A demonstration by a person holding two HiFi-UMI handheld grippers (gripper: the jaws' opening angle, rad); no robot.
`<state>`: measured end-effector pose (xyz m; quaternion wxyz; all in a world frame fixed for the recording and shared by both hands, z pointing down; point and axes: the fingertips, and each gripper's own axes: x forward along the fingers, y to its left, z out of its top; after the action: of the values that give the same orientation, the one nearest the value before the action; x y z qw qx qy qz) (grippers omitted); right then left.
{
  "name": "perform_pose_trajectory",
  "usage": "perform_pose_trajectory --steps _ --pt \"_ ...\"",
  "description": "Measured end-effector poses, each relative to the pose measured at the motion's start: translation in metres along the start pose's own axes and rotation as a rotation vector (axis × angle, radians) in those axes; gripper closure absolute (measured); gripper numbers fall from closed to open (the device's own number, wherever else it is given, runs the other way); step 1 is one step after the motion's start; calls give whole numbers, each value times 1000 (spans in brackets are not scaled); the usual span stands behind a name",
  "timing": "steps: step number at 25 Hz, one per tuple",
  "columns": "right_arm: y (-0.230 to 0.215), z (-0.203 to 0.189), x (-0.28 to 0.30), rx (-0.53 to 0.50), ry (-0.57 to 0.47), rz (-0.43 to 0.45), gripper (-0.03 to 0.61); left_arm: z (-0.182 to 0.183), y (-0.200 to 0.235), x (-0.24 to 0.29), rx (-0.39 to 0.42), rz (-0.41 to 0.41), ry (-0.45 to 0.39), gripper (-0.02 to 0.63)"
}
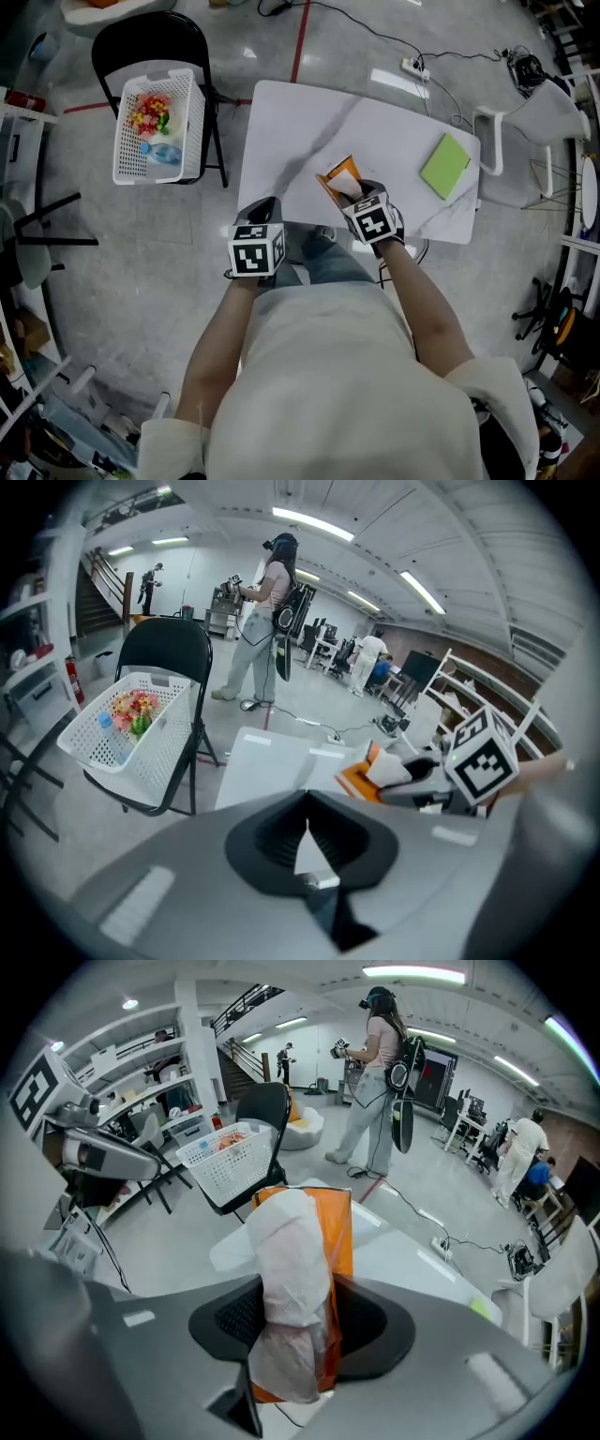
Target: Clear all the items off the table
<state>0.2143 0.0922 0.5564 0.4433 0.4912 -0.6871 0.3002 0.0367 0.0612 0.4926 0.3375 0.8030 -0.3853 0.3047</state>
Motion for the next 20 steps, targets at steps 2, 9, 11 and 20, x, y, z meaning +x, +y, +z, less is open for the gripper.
perform_pose_trajectory --steps 2,9,11,20 --pt "16 13 1 -22 -8 16 383 3 13 -9 -13 9 -15 604" --pt "65 57 5 -98 -27 59 383 5 58 -38 -61 50 -55 604" --pt "79 70 7 -122 -32 69 383 6 73 -47 -83 64 -70 604" --pt "147 123 21 -201 -58 119 383 0 140 -90 -143 122 -119 604"
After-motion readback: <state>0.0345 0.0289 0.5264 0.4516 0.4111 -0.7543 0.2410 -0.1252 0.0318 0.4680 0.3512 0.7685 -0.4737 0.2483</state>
